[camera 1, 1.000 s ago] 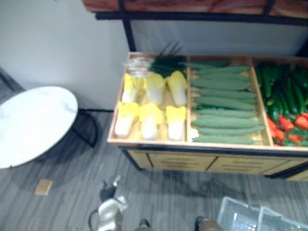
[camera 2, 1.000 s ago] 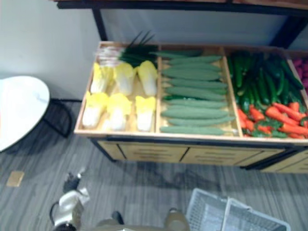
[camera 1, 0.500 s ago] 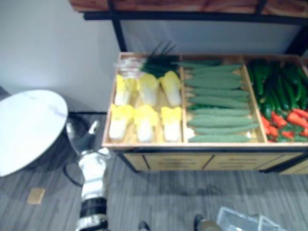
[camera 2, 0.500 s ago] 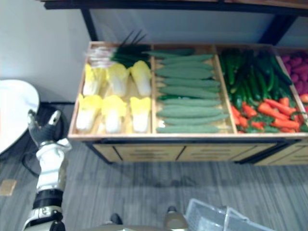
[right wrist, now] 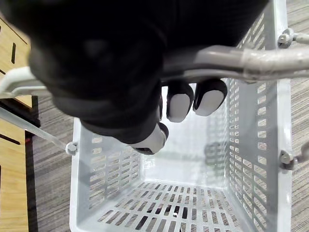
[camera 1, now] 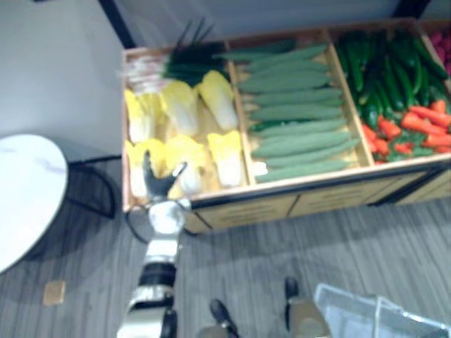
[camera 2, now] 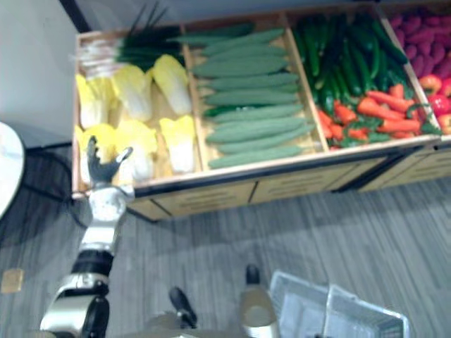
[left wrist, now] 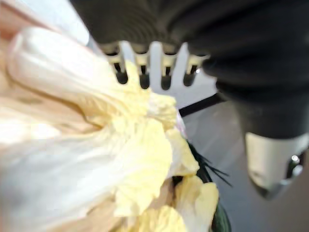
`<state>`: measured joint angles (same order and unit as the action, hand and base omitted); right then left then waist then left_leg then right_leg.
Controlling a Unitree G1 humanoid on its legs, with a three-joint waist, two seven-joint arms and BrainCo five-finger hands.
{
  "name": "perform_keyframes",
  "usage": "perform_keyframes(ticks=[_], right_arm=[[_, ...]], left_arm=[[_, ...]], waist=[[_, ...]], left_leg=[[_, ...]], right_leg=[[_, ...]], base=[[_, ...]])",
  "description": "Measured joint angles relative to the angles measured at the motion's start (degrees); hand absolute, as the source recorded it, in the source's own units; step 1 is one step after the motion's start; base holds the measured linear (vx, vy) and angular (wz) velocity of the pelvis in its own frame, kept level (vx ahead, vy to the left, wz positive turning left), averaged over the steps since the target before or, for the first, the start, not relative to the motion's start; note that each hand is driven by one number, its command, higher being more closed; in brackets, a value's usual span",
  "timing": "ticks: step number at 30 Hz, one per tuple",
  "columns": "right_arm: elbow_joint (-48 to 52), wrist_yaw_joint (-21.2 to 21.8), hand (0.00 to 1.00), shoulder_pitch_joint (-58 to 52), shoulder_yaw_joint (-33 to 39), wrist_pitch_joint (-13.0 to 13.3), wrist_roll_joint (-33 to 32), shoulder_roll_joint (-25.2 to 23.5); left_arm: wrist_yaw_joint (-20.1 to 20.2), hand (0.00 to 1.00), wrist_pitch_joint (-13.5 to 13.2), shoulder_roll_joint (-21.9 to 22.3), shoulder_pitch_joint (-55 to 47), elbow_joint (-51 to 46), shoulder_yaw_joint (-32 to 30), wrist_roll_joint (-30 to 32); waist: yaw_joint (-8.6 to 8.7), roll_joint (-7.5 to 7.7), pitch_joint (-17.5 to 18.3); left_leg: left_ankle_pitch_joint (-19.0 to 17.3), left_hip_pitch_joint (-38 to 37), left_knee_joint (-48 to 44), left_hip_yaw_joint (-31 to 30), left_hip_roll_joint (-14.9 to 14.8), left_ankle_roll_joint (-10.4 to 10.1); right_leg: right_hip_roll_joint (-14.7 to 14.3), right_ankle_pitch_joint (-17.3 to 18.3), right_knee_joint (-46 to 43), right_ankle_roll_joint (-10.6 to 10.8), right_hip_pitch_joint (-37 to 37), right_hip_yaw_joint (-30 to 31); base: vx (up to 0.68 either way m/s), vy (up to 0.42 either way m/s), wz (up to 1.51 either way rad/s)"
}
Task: Pick vegetable in the basket
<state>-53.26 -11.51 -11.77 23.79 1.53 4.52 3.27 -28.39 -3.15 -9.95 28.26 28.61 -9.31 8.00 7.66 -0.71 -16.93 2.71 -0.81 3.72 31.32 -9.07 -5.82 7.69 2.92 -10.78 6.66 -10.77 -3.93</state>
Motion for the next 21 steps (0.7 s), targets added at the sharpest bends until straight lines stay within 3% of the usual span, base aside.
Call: perform_keyframes(ticks=[15,16,21], right_arm=[[8.6,-3.2,1.00,3.5,-4.6,0.6,-0.1,0.0],[8.6,-3.5,1.00,3.7,-4.6,0.6,-0.2,0.1],[9.9,-4.4,1.00,4.3,-4.8,1.9,-0.9,0.3]], left_arm=[[-4.0,0.00,4.1,-1.7,19.0,12.1,-2.9,0.2],[-4.5,1.00,4.5,-1.8,20.5,13.7,-3.6,1.7],[-3.8,1.00,5.9,-5.1,25.3,19.3,-6.4,4.7]], waist=[[-0.41,0.97,-7.3],[-0.48,1.01,-7.4],[-1.38,1.19,-8.5]], left_leg=[[0.2,6.7,-2.0,3.1,-0.6,0.0],[0.2,7.4,-2.1,3.2,-0.7,0.0],[0.2,9.9,-2.5,4.5,-0.6,0.0]], right_leg=[[0.6,0.1,-3.5,-0.2,-8.7,1.6],[0.6,0.1,-3.7,-0.2,-9.5,1.6],[0.8,0.0,-4.6,-0.4,-12.7,2.5]], base=[[0.03,-0.015,-0.05],[0.04,-0.042,-0.03],[0.04,-0.037,-0.05]])
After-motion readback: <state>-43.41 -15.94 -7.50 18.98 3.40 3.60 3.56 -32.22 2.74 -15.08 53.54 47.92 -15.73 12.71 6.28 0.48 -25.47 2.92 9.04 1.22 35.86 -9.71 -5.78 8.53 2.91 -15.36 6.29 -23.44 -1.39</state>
